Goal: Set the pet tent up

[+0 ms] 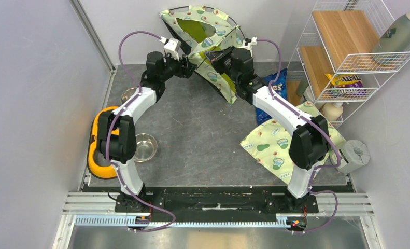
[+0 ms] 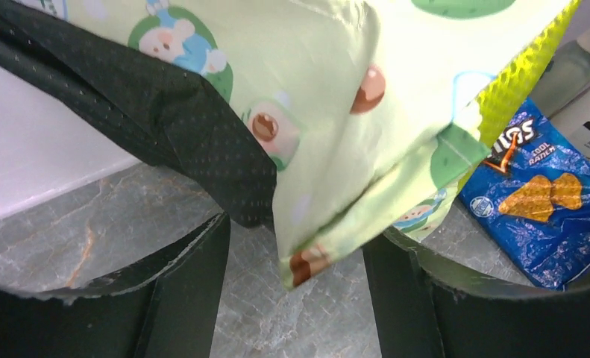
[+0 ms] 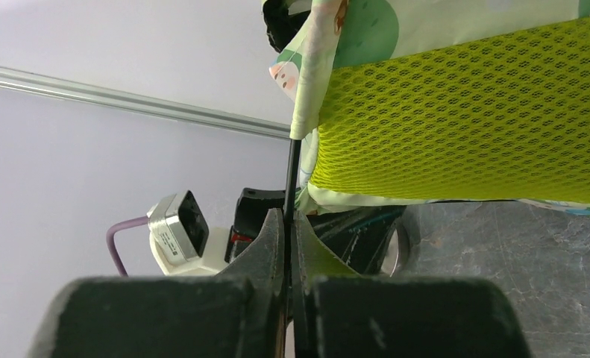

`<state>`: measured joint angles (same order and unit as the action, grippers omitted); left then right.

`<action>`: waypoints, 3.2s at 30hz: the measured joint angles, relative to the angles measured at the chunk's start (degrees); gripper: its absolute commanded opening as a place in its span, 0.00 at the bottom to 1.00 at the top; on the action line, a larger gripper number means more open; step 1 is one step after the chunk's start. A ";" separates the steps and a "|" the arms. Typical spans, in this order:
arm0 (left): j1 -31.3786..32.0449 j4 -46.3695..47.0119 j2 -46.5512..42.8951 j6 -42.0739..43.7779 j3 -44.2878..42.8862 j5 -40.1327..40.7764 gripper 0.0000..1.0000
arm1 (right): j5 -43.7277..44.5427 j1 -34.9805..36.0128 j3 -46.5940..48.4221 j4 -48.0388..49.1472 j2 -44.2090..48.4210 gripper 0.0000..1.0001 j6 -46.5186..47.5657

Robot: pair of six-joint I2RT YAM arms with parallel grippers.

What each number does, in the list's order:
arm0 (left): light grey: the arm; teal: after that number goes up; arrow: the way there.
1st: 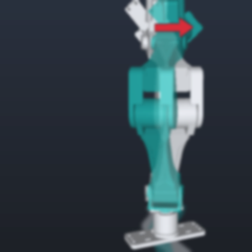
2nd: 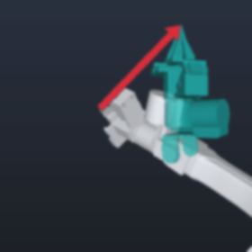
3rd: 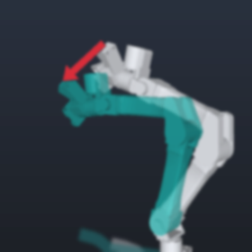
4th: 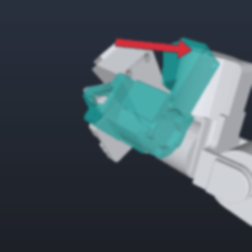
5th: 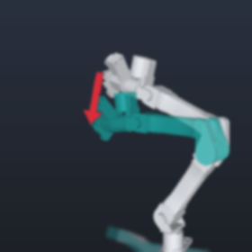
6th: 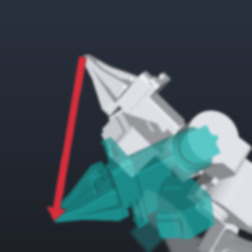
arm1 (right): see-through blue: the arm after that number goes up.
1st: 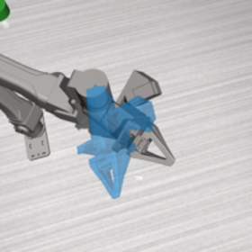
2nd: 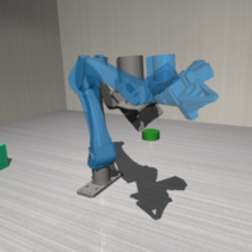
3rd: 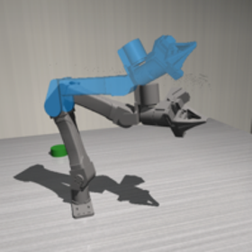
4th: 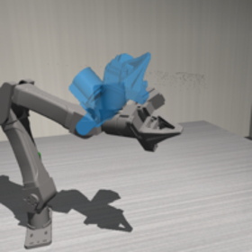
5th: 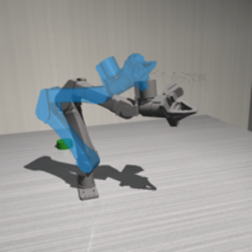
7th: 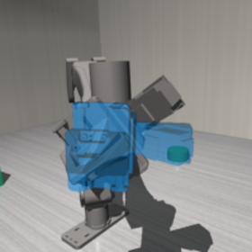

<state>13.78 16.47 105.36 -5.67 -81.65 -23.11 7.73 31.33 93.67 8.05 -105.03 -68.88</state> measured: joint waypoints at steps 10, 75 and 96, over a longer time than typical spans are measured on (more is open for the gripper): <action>-3.04 6.75 1.11 -0.39 -1.97 -10.43 0.54 | -0.33 0.00 0.00 -0.02 0.00 0.00 0.11; -2.78 17.40 -14.56 -3.67 25.90 -15.52 0.02 | 4.61 3.91 9.18 -4.37 -7.23 0.00 8.09; -3.98 10.71 -14.91 -20.83 22.21 -9.25 0.02 | 3.02 3.69 8.35 -0.87 -7.65 0.00 10.51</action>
<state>9.80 27.18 90.45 -26.50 -59.44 -32.36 10.74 35.03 102.02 7.18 -112.68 -58.37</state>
